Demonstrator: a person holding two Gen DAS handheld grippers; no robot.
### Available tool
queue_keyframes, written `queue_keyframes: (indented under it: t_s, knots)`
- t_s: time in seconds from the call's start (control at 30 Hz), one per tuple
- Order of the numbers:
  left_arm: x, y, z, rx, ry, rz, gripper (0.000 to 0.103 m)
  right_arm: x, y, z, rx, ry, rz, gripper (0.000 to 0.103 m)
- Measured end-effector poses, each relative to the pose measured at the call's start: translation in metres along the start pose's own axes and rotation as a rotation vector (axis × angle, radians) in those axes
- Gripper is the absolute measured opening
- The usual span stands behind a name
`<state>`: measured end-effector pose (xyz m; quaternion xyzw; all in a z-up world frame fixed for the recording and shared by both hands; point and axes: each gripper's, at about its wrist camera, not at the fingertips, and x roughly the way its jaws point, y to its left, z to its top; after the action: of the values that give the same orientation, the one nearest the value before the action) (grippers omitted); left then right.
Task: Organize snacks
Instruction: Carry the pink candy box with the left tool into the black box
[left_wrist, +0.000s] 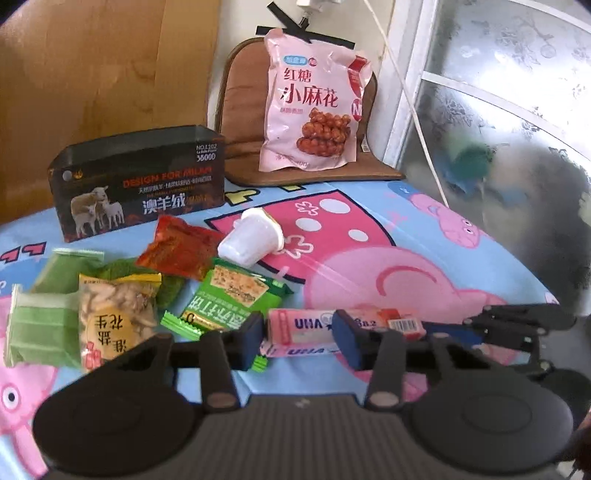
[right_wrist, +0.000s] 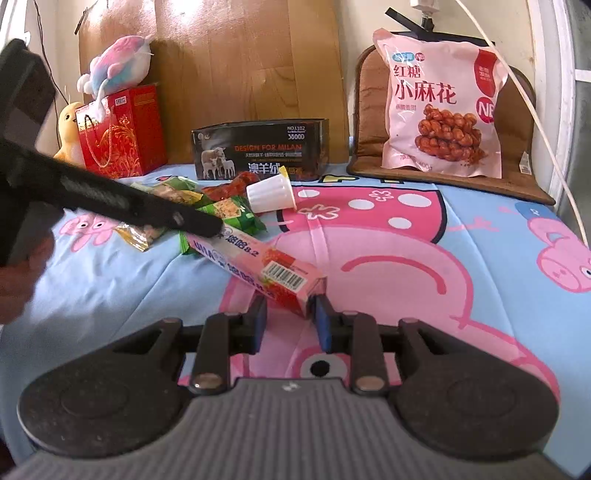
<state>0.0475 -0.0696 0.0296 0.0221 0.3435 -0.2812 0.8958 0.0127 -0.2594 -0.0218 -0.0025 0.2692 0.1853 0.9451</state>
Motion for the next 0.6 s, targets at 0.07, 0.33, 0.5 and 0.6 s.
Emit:
queue_keyframes:
  t_s: [0.07, 0.33, 0.5, 0.6]
  knots:
    - [-0.005, 0.005, -0.001, -0.044, 0.009, -0.024, 0.04, 0.0, 0.0, 0.001, 0.0, -0.002, -0.004, 0.027]
    - [-0.028, 0.047, 0.042, -0.148, -0.13, 0.01, 0.04, 0.015, -0.001, 0.046, -0.024, -0.118, 0.04, 0.026]
    - [-0.015, 0.091, 0.09, -0.223, -0.214, 0.088, 0.04, 0.064, -0.004, 0.107, -0.051, -0.203, 0.072, 0.026]
    - [0.001, 0.121, 0.115, -0.26, -0.241, 0.134, 0.041, 0.103, -0.001, 0.14, -0.058, -0.216, 0.078, 0.027]
